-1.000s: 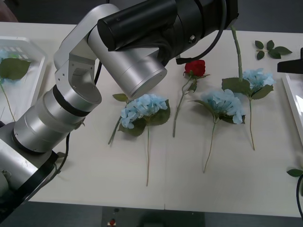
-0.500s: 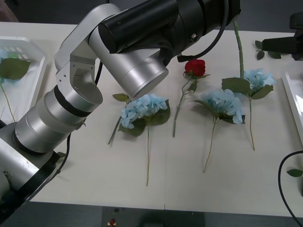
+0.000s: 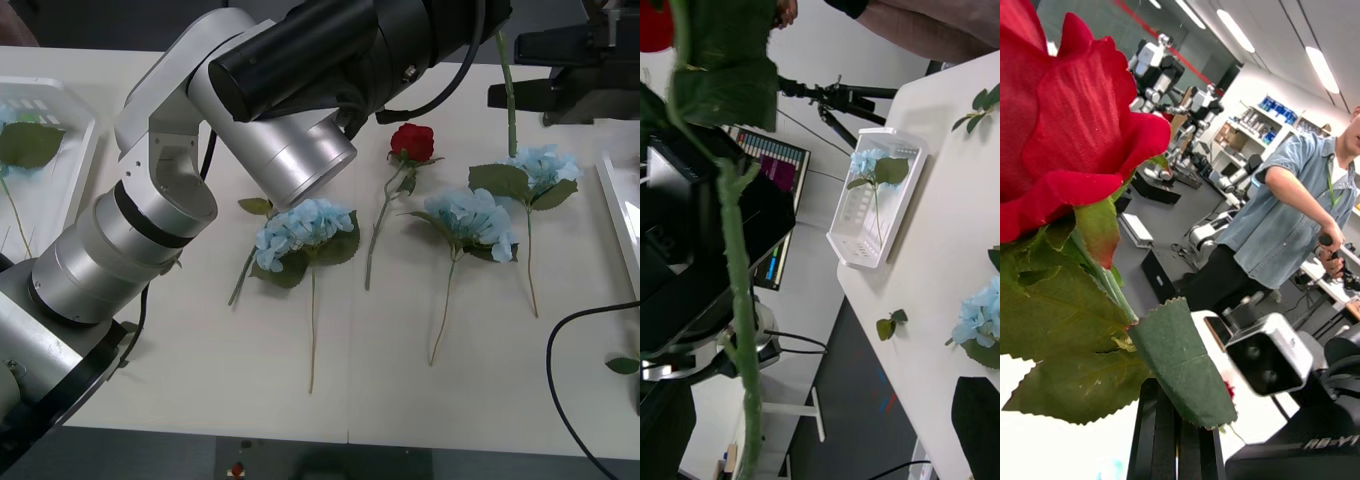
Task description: Put the red flowers into the right box and the blue flowers into the left box
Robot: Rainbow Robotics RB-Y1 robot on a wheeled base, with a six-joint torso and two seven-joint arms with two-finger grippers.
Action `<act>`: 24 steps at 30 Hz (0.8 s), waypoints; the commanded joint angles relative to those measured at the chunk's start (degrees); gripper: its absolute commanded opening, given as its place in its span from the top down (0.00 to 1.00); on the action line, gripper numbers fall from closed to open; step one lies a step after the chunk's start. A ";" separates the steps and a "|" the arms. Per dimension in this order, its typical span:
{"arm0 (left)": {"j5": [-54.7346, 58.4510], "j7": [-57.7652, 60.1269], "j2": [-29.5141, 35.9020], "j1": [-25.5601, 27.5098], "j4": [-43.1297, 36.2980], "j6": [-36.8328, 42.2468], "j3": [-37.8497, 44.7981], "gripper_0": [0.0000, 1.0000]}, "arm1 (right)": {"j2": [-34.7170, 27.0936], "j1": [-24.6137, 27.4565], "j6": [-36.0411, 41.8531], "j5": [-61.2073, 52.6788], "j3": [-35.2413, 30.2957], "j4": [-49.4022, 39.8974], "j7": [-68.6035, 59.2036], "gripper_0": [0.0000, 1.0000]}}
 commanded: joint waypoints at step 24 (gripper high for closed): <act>-1.87 2.50 -1.63 -1.53 -1.99 -1.39 -1.07 1.00 | 1.30 -4.15 -1.32 -0.85 2.80 -1.80 -2.63 1.00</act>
